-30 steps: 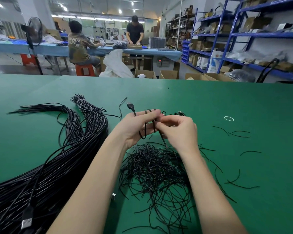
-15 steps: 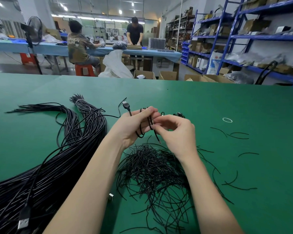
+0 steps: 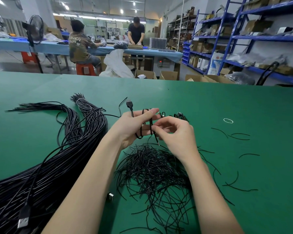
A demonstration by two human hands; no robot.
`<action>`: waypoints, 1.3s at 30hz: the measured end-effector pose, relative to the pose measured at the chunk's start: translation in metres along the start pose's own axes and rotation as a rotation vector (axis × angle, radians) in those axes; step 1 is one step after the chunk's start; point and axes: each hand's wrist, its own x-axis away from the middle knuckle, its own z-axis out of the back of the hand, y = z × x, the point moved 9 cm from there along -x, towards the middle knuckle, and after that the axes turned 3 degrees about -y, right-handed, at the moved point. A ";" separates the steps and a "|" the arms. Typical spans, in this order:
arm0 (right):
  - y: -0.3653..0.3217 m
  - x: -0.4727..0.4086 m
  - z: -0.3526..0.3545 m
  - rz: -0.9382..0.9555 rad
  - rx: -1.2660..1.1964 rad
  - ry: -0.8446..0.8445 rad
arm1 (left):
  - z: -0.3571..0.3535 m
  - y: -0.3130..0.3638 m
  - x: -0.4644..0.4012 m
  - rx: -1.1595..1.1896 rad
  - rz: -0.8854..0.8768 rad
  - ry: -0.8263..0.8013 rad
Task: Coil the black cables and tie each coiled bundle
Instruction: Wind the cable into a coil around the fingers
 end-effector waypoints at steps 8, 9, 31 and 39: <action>0.025 0.001 0.025 -0.298 -0.517 0.016 | -0.039 -0.007 0.009 -0.049 0.022 -0.371; 0.021 0.002 0.016 -0.283 -0.543 -0.087 | -0.047 -0.010 0.013 -0.078 0.036 -0.439; 0.002 -0.008 0.023 -0.111 -0.296 -0.063 | -0.045 -0.011 0.004 -0.048 0.036 -0.208; 0.011 -0.007 0.032 -0.122 -0.266 0.046 | -0.058 -0.021 0.018 0.058 0.188 -0.319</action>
